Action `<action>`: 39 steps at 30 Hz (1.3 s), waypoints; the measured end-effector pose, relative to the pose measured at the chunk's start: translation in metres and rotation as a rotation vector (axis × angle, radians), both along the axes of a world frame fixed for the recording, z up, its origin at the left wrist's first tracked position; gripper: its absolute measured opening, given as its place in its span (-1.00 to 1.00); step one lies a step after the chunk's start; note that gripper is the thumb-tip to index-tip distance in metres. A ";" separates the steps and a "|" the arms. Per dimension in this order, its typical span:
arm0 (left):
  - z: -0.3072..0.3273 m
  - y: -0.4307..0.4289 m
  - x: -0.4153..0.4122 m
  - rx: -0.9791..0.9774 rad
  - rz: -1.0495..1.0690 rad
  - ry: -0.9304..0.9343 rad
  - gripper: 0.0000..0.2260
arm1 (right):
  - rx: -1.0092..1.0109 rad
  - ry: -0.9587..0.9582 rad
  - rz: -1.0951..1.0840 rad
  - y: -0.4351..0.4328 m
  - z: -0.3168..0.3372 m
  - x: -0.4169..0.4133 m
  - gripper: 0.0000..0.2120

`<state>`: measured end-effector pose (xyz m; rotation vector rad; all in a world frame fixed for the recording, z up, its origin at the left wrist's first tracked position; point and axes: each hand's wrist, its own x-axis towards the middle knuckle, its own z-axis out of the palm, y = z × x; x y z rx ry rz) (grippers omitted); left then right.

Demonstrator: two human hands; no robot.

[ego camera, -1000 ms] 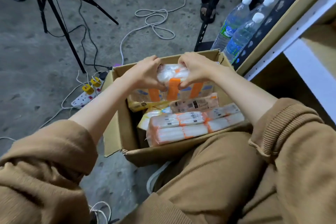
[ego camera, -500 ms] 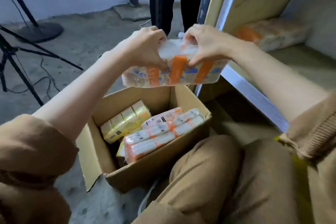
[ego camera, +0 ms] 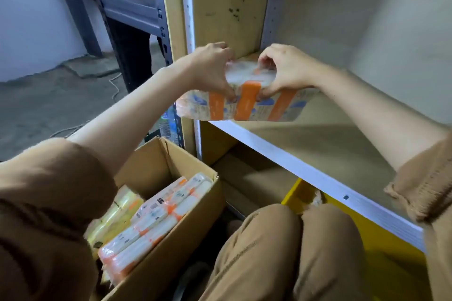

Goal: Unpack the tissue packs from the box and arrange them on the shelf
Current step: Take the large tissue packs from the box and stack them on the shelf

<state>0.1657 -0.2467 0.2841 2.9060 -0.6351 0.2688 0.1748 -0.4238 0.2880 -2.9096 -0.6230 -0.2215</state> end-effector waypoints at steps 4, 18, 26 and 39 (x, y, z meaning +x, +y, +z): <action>-0.012 -0.040 0.021 -0.016 -0.079 0.034 -0.27 | -0.010 0.020 -0.094 -0.039 -0.010 0.006 -0.32; -0.062 -0.108 0.078 0.044 -0.140 0.104 -0.32 | -0.003 0.144 -0.275 -0.100 -0.054 0.036 -0.30; -0.056 -0.123 0.111 -0.014 -0.014 0.182 -0.39 | 0.023 -0.071 -0.314 -0.114 -0.074 0.047 -0.51; -0.079 -0.130 0.144 -0.191 0.134 0.190 -0.47 | 0.134 0.211 -0.440 -0.110 -0.150 0.046 -0.63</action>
